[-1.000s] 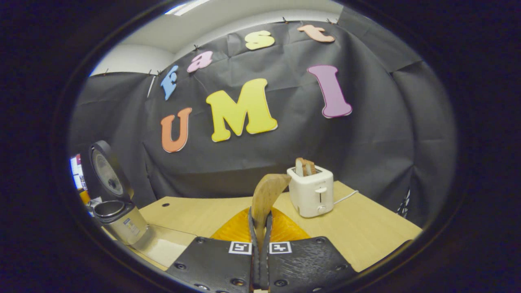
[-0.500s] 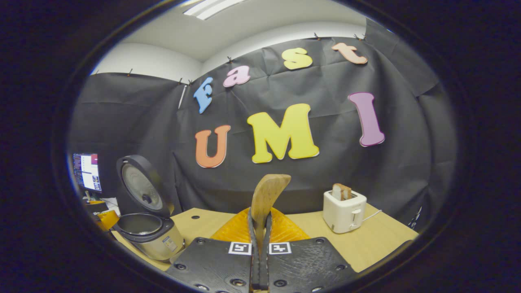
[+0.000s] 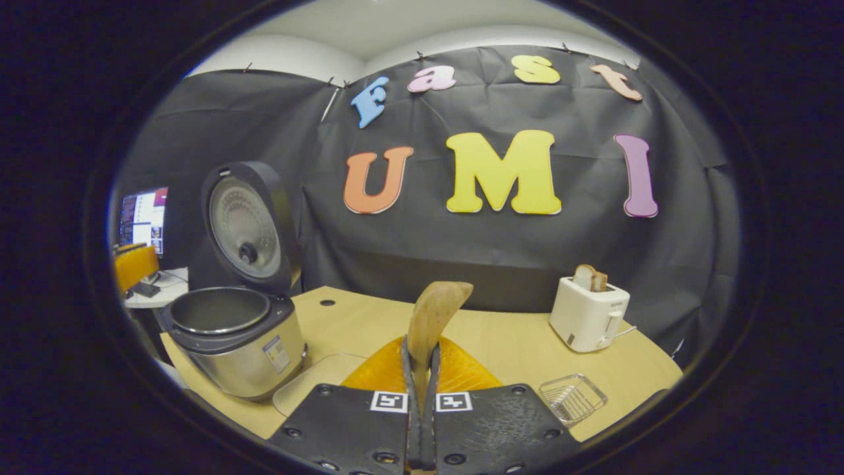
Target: Close the left gripper, press the button to open the rice cooker; take a wooden spoon from the chopstick holder with the right hand, scoop a spoonful of rice and pour it into the rice cooker, then put the wooden spoon back into the chopstick holder.
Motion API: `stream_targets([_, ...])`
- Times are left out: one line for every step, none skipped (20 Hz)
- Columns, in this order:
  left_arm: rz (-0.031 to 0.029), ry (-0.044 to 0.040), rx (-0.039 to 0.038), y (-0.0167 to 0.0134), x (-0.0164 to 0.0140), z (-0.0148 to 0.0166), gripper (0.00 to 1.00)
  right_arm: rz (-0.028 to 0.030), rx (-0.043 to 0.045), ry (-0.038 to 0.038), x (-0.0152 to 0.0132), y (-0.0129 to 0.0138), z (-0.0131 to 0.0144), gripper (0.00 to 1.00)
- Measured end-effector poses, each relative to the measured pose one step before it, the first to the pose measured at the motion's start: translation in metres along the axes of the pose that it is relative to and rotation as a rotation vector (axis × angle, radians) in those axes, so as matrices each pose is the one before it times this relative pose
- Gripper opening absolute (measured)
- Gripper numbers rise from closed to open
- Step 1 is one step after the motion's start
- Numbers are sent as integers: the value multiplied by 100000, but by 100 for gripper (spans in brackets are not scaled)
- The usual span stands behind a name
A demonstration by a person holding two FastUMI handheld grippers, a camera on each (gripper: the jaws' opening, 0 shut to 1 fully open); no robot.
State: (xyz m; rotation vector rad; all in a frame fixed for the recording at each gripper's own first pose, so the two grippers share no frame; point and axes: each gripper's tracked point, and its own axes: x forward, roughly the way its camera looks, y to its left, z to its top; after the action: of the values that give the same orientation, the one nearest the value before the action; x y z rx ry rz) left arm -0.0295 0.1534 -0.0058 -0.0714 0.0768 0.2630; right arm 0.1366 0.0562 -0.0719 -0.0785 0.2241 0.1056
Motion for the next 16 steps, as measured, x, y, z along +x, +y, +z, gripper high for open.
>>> stream_targets([-701,-205,-339,-78,5,141,98,-1785,-2290,237,42,113,-230,1])
stream_targets([-69,-183,451,83,-70,77,98,-1850,-2777,-81,186,237,-251,1])
stream_targets([395,-91,805,304,-40,21,98,-1329,-2647,78,171,200,-203,1])
stream_targets([624,-52,959,270,43,-23,98,-1435,-2178,843,172,90,-471,1])
stream_targets([558,-38,764,180,-39,-5,98,-1200,-1080,792,50,37,-353,1])
stream_targets([628,-323,772,367,-27,51,98,-1516,-400,607,109,-25,-225,1])
stream_targets([649,-246,684,385,-5,25,98,-1651,-137,455,142,-151,-153,1])
stream_targets([551,-236,494,356,38,9,98,-1972,-256,573,217,-287,-151,1])
stream_targets([830,-175,339,418,-42,2,98,-1939,-77,223,214,-161,-26,1])
stream_targets([1453,-351,-93,540,20,67,98,-1597,81,344,178,-7,-172,1])
stream_targets([818,28,-948,399,-8,-36,98,-1044,188,559,193,172,-143,1])
stream_targets([-818,225,-1396,-61,-12,-99,98,-187,171,1120,328,339,-358,1])
stream_targets([-1057,23,-928,-139,22,81,98,378,751,1707,221,487,-409,1])
stream_targets([-33,81,32,160,-38,66,98,374,726,883,232,447,-248,1])
stream_targets([841,121,545,539,-54,-25,98,-190,375,150,126,348,64,1])
stream_targets([817,-115,645,492,-14,-41,98,-11,403,-452,-46,381,50,1])
